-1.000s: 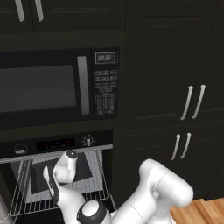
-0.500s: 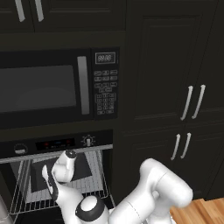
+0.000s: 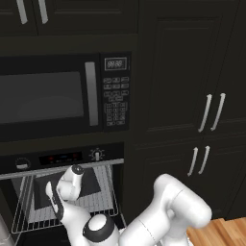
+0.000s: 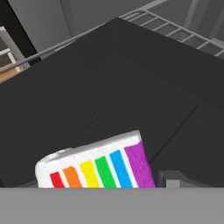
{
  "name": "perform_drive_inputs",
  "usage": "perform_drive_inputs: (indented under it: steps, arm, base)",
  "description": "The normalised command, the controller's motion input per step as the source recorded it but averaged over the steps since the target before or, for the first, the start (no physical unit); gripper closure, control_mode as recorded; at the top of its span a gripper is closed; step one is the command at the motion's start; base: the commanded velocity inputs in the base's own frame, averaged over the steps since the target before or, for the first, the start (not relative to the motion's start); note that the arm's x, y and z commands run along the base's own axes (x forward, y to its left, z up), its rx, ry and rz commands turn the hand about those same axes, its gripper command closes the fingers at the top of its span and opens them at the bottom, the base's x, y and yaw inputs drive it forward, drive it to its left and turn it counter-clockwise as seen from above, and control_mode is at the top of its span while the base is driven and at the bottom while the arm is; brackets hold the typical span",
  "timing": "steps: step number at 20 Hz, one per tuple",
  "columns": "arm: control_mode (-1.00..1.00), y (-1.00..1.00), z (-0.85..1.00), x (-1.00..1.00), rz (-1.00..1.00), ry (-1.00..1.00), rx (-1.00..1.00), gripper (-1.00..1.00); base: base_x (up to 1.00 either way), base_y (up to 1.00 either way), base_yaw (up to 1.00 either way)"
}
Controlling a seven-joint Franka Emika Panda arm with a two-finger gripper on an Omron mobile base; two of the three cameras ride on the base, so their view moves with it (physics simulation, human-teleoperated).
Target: Take the baked cake out of the oven and place it on the plate for cooling. Then close the oven door.
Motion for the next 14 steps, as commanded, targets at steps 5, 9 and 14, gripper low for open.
perform_drive_inputs:
  steps: [5, 9, 14]
  arm:
    - [-1.0, 0.01, -0.26, 0.0, 0.0, 0.06, -0.01, 1.0]
    - [-1.0, 0.01, -0.18, -0.03, 0.0, 0.03, -0.02, 1.0]
    - [-1.0, 0.0, 0.0, -0.23, 0.0, 0.0, 0.0, 1.0]
  base:
    - [0.0, 0.0, 0.0]
    - [0.0, 0.0, 0.0]
    - [0.0, 0.0, 0.0]
